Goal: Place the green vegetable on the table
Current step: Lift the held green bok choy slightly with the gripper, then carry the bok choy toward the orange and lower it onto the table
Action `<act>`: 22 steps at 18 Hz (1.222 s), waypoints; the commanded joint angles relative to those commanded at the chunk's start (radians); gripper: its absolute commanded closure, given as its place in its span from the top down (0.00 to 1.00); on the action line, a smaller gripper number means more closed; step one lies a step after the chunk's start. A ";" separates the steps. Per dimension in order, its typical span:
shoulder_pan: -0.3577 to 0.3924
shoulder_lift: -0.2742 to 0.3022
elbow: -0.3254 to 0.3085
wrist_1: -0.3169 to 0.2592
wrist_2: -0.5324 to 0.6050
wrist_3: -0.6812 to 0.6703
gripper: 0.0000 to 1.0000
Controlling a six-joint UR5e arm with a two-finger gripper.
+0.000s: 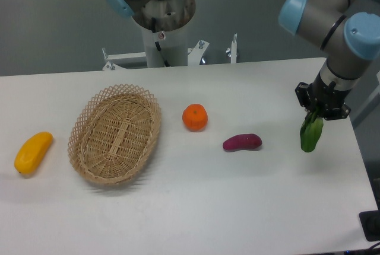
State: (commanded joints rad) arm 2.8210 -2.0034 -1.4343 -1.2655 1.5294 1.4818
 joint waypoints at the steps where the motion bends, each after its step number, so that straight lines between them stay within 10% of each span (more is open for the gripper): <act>1: 0.000 0.000 0.000 0.000 0.000 -0.002 0.06; 15: -0.002 0.008 -0.008 -0.003 -0.002 -0.002 0.08; 22: -0.011 0.133 -0.202 0.009 -0.008 0.055 0.09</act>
State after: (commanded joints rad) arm 2.8103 -1.8701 -1.6364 -1.2563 1.5217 1.5369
